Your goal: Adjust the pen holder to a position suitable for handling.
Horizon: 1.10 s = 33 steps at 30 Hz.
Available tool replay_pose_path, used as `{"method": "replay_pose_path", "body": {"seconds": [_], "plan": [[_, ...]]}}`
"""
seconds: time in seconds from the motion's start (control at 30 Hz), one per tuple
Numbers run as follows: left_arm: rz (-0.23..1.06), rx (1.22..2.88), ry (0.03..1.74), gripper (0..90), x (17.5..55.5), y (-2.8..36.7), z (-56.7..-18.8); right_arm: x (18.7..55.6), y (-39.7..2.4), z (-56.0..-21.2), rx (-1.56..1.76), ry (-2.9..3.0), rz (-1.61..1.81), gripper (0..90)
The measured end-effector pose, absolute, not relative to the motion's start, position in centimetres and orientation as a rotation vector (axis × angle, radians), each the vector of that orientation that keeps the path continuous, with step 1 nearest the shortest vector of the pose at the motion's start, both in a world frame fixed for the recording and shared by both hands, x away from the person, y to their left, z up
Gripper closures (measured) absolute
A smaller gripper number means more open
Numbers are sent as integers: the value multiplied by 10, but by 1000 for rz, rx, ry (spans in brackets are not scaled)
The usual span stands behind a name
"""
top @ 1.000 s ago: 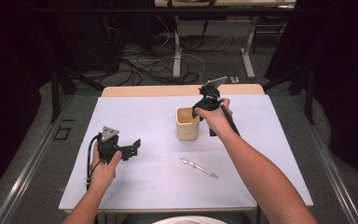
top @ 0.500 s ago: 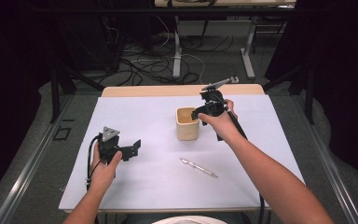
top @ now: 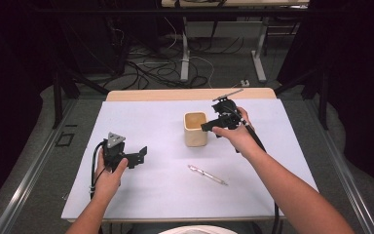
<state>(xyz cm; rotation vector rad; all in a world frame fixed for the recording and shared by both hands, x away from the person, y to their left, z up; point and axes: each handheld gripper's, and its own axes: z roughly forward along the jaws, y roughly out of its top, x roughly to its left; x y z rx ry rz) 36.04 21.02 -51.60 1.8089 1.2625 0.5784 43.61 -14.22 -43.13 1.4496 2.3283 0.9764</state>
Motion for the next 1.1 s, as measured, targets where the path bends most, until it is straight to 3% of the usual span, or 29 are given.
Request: {"method": "replay_pose_path", "body": {"seconds": [0.23, 0.5, 0.73, 1.1], "plan": [[565, 1828, 1236, 3, 360, 209, -516, 420, -153, -438, 1358, 2324, 989, 183], [556, 1854, 1215, 3, 359, 204, -515, 403, -166, -450, 1227, 2367, 1040, 283], [550, 1860, 1204, 3, 359, 200, -514, 389, -173, -461, 1130, 2442, 1038, 421], [553, 1917, 1152, 7, 357, 195, -514, 375, -171, -472, 1035, 2533, 969, 429]]}}
